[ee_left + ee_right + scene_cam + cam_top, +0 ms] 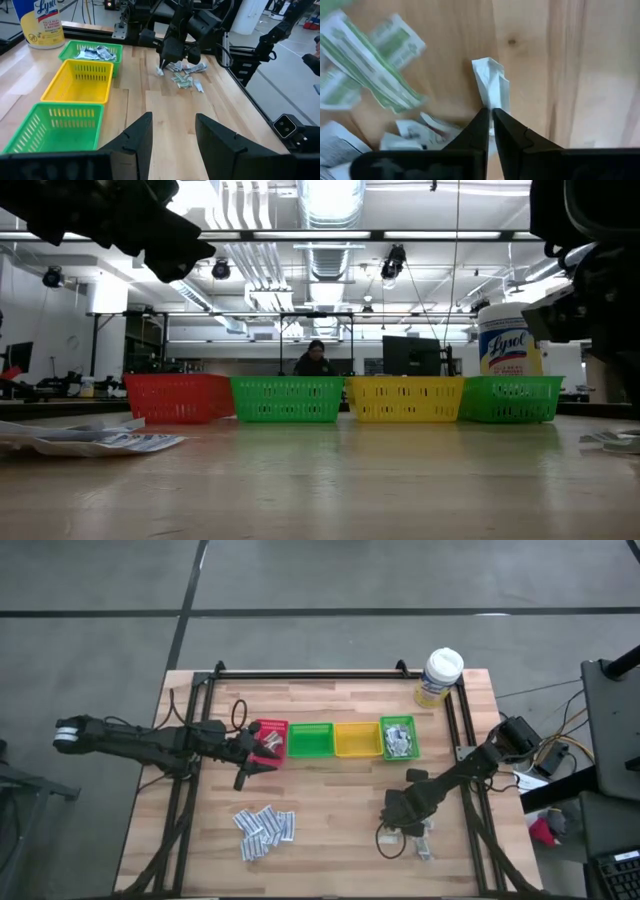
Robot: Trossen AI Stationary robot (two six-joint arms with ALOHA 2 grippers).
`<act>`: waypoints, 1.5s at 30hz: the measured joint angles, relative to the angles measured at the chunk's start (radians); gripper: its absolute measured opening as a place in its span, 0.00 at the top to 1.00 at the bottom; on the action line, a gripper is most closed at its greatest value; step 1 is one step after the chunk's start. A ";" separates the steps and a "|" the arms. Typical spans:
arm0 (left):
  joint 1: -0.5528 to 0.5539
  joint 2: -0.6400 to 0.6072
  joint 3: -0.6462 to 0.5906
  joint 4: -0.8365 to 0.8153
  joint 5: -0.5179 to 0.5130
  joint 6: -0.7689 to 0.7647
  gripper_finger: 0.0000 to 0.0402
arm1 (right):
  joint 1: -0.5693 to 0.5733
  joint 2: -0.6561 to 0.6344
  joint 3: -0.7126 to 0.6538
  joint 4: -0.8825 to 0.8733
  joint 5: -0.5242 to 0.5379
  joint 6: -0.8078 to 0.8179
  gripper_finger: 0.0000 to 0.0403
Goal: Pick & Place First Aid Supplies
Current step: Put the green bandage into the red bin
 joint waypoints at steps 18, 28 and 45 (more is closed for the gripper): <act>0.000 0.000 0.000 0.000 0.000 0.000 0.65 | -0.012 -0.048 0.002 0.021 0.004 0.071 0.98; 0.000 0.000 0.000 0.000 0.000 -0.027 0.65 | -0.013 -0.238 0.013 0.213 0.111 0.102 0.98; -0.047 0.162 0.000 0.234 0.005 -0.078 0.65 | -0.024 -0.333 0.011 0.850 0.153 -0.182 0.98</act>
